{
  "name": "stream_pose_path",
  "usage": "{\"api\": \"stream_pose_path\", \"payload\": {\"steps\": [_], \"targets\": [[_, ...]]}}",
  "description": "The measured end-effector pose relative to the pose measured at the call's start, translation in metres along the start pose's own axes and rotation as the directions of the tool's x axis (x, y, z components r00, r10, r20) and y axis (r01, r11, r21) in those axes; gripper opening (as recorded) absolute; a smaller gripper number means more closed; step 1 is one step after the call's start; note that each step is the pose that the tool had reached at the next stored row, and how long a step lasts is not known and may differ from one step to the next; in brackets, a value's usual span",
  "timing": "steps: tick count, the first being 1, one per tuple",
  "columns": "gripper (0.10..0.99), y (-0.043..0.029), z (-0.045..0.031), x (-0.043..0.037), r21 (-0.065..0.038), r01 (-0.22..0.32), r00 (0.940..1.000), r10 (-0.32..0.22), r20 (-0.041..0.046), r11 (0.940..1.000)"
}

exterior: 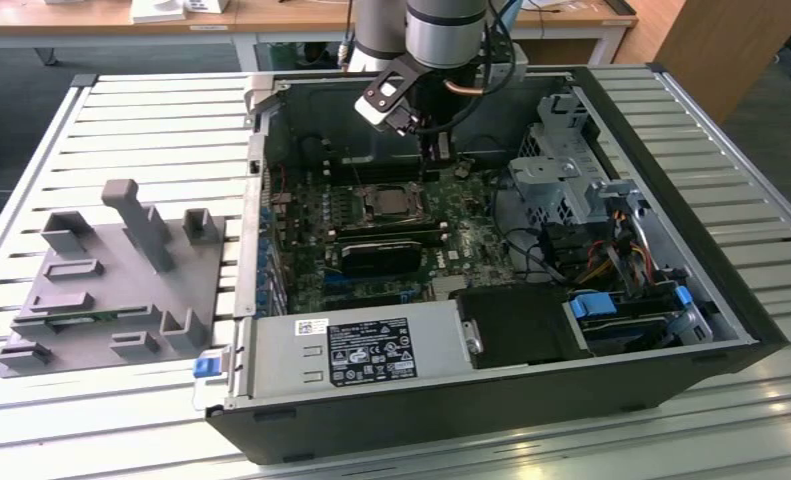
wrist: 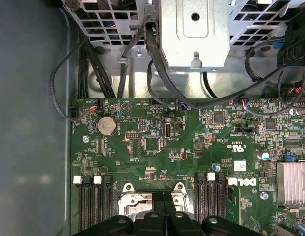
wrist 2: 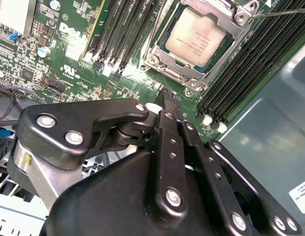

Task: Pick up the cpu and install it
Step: 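Close the cpu cover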

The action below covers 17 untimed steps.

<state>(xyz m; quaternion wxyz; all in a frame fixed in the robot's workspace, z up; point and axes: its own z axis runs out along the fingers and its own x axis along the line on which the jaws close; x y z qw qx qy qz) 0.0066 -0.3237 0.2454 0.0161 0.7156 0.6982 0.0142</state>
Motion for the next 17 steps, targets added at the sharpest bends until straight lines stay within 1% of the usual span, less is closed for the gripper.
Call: {"api": "stream_pose_path", "payload": {"steps": [3, 6, 12, 13, 16, 17], "targets": [[0.106, -0.0012, 0.0010, 0.0000, 0.000, 0.000, 1.0000, 0.000, -0.0003, 1.0000], [0.106, -0.0059, 0.0022, -0.0001, 0.000, 0.000, 1.0000, 0.000, 0.0000, 1.0000], [0.106, -0.0221, 0.0047, -0.0006, 0.000, 0.000, 1.0000, 0.000, -0.0001, 1.0000], [0.106, -0.0239, 0.0057, -0.0013, 0.001, 0.000, 1.0000, 0.000, 0.0001, 1.0000], [0.106, -0.0271, 0.0108, -0.0046, 0.007, 0.000, 1.0000, 0.000, 0.0000, 1.0000], [0.106, -0.0333, 0.0140, -0.0052, 0.009, 0.000, 1.0000, 0.000, 0.0001, 1.0000]]}}
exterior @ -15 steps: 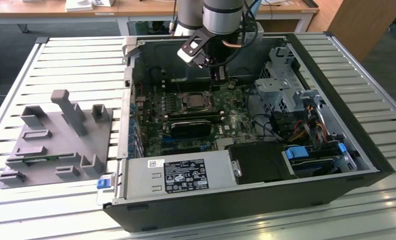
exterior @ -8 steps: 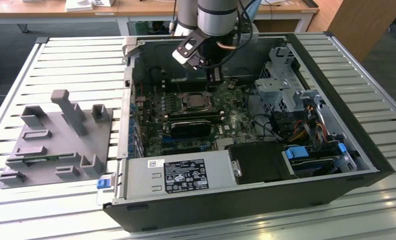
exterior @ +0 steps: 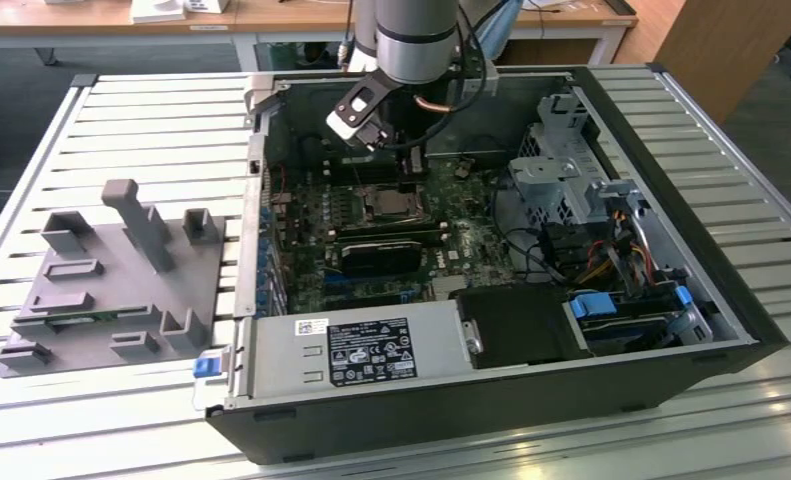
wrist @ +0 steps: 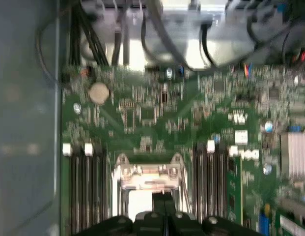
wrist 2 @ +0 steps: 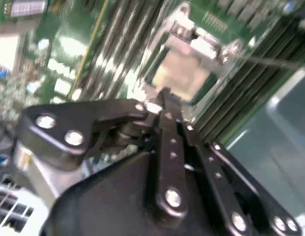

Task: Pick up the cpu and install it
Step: 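Close the cpu cover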

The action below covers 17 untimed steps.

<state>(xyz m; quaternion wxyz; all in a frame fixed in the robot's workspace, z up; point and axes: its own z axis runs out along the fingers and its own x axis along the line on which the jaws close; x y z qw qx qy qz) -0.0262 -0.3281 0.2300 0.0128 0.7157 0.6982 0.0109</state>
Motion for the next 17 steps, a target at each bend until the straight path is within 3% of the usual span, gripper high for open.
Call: {"api": "stream_pose_path", "payload": {"steps": [4, 17], "targets": [[0.106, -0.0146, 0.0059, -0.0004, 0.003, 0.000, 1.0000, 0.000, 0.0002, 1.0000], [0.106, -0.0296, 0.0164, 0.0020, 0.008, 0.000, 1.0000, 0.000, 0.0003, 1.0000]]}}
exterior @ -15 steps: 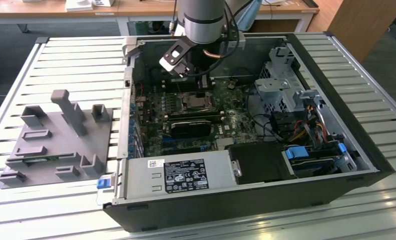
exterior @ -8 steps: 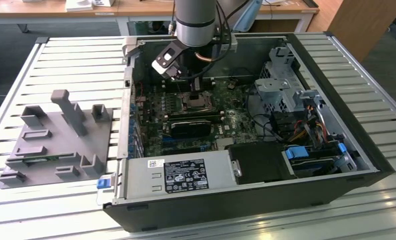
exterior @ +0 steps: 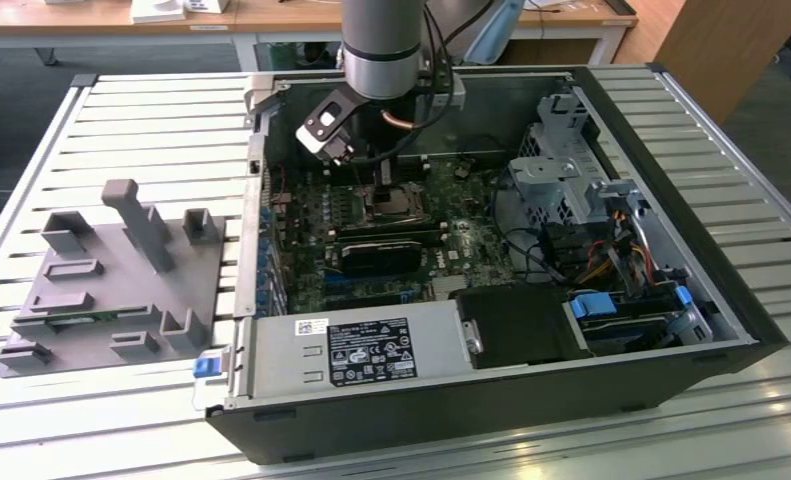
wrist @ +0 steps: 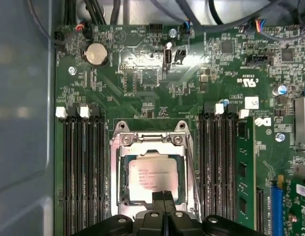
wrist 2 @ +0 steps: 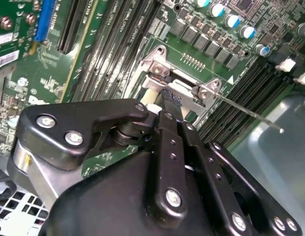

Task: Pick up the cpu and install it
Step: 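Close the cpu cover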

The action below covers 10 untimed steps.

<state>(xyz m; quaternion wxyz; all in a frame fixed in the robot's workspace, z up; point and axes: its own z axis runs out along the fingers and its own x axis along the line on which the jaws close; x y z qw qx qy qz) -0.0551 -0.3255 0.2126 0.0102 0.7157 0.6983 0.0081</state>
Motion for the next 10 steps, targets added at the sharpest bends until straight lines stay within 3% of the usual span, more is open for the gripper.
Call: {"api": "stream_pose_path", "payload": {"steps": [5, 10], "targets": [[0.106, -0.0021, 0.0084, 0.0007, 0.001, 0.000, 1.0000, 0.000, -0.0001, 1.0000], [0.106, -0.0015, 0.0104, 0.0007, 0.002, 0.000, 1.0000, 0.000, -0.0002, 1.0000]]}}
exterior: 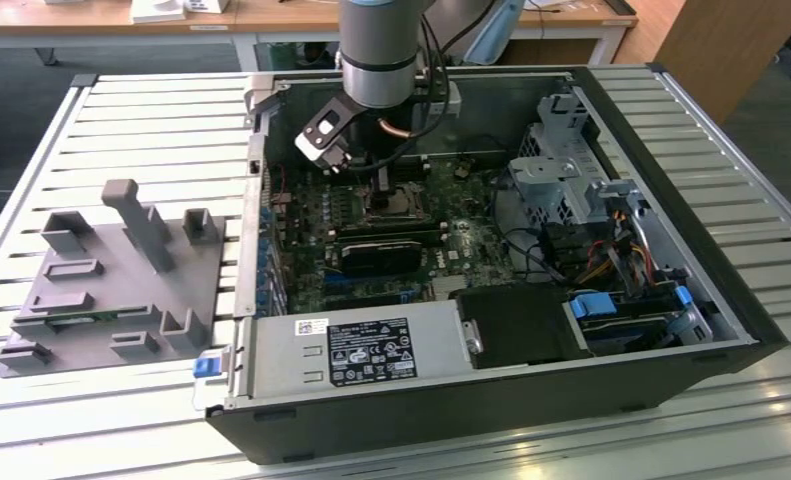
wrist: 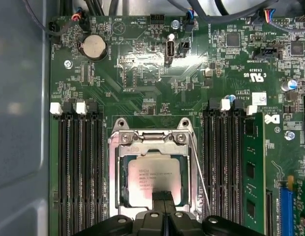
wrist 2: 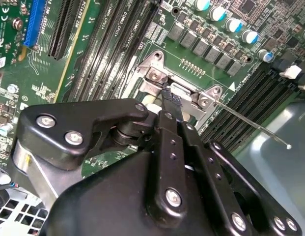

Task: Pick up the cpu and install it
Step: 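Close the cpu cover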

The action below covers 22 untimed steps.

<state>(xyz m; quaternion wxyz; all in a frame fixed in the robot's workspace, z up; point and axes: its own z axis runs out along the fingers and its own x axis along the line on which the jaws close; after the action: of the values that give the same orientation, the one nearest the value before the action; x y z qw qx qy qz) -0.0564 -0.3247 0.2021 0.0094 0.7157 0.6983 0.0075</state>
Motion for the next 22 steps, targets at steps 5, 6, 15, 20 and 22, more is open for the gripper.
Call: {"api": "stream_pose_path", "payload": {"steps": [5, 6, 15, 20, 22], "targets": [[0.106, 0.0039, 0.0011, 0.0002, 0.000, 0.000, 1.0000, 0.000, -0.0016, 1.0000], [0.106, 0.0045, 0.0012, 0.0004, 0.000, 0.000, 1.0000, 0.000, -0.0033, 1.0000], [0.106, -0.0013, -0.0106, 0.0024, 0.000, 0.000, 1.0000, 0.000, -0.0091, 1.0000], [0.106, -0.0021, -0.0043, 0.0056, 0.001, 0.000, 0.9999, 0.000, -0.0101, 1.0000], [0.106, -0.0021, -0.0007, 0.0058, 0.001, 0.000, 0.9999, 0.000, -0.0104, 1.0000]]}}
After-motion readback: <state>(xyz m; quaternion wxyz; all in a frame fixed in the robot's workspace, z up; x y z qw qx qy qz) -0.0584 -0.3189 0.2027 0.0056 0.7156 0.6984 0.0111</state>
